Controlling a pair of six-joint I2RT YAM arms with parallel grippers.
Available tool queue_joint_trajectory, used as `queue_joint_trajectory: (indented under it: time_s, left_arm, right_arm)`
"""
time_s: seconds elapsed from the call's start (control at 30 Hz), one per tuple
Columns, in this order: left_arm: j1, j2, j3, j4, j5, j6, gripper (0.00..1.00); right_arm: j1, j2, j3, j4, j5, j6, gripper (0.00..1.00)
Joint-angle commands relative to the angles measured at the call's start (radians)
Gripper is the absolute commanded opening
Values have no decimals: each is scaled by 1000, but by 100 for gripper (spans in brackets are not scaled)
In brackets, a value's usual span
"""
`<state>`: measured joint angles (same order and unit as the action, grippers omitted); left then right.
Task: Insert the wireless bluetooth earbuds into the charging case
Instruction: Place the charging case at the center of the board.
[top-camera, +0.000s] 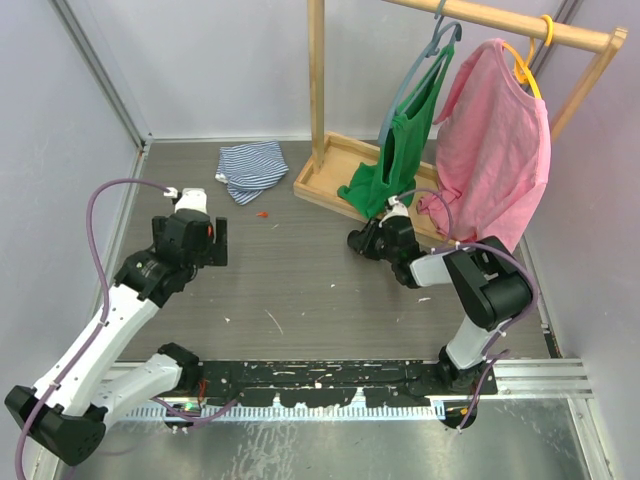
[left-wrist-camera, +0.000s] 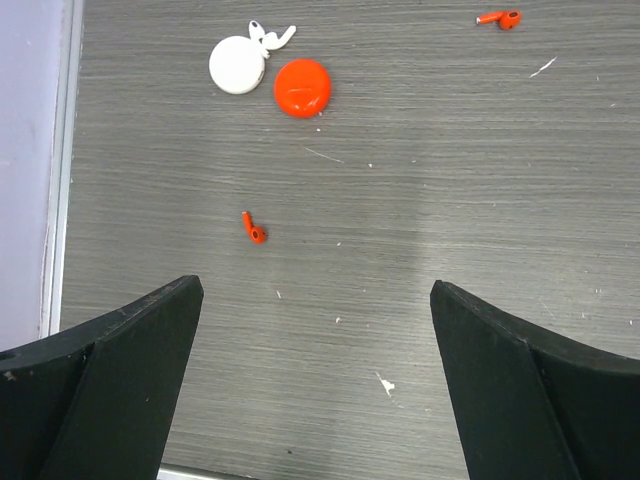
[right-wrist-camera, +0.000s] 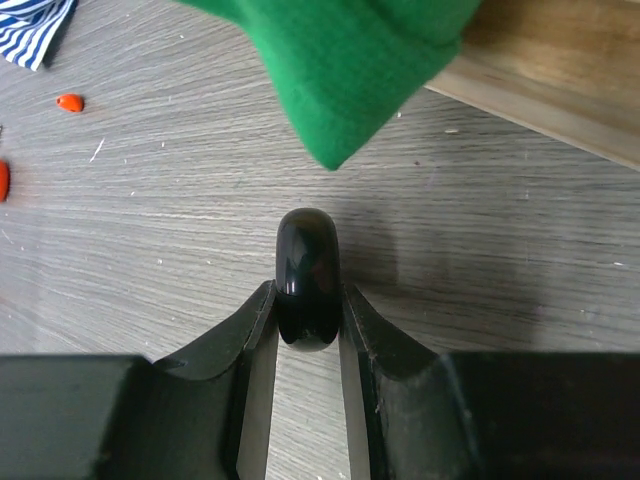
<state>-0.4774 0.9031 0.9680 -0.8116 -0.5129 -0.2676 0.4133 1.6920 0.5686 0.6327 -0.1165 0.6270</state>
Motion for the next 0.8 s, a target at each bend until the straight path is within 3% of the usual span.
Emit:
queue_joint_trajectory:
  time_s: [0.0, 0.43, 0.77]
  left_arm:
    - [18, -18, 0, 45, -23, 12, 100]
    - [60, -22, -3, 50, 14, 9, 100]
    - [86, -18, -4, 54, 17, 4, 100]
  right_arm:
    - [-20, 19, 62, -19, -24, 22, 23]
    - [-40, -16, 44, -167, -20, -6, 52]
    - [-41, -192, -27, -293, 53, -78, 63]
